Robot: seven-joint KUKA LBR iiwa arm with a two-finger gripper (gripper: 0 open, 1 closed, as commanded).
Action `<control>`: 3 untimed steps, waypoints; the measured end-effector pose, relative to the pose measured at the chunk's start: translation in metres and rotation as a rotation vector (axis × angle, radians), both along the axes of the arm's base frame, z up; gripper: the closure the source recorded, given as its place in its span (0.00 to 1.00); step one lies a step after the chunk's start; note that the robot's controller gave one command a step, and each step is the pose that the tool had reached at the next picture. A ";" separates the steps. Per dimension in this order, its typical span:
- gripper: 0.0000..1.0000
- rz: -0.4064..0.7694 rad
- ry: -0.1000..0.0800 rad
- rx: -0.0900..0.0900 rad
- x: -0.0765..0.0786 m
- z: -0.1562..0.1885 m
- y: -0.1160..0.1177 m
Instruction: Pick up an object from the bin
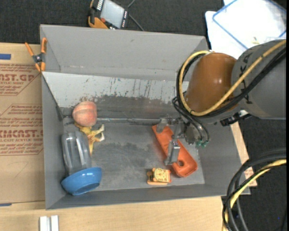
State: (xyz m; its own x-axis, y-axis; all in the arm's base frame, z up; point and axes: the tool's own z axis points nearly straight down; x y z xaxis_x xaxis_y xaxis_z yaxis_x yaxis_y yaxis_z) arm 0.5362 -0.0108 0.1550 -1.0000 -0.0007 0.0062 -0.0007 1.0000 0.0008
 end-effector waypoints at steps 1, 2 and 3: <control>0.00 0.000 -0.008 0.000 0.002 0.004 0.000; 0.00 -0.268 -0.001 -0.002 -0.029 -0.086 -0.074; 0.00 -0.199 -0.011 0.000 -0.034 -0.053 -0.098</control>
Offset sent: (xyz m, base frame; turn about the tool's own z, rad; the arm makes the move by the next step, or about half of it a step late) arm -0.0285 -0.0737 -0.0850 0.2697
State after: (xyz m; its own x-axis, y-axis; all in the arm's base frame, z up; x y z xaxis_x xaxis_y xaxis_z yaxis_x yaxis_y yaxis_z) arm 0.5018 -0.1093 0.1021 -0.9804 0.1972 -0.0044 0.1972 0.9804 0.0018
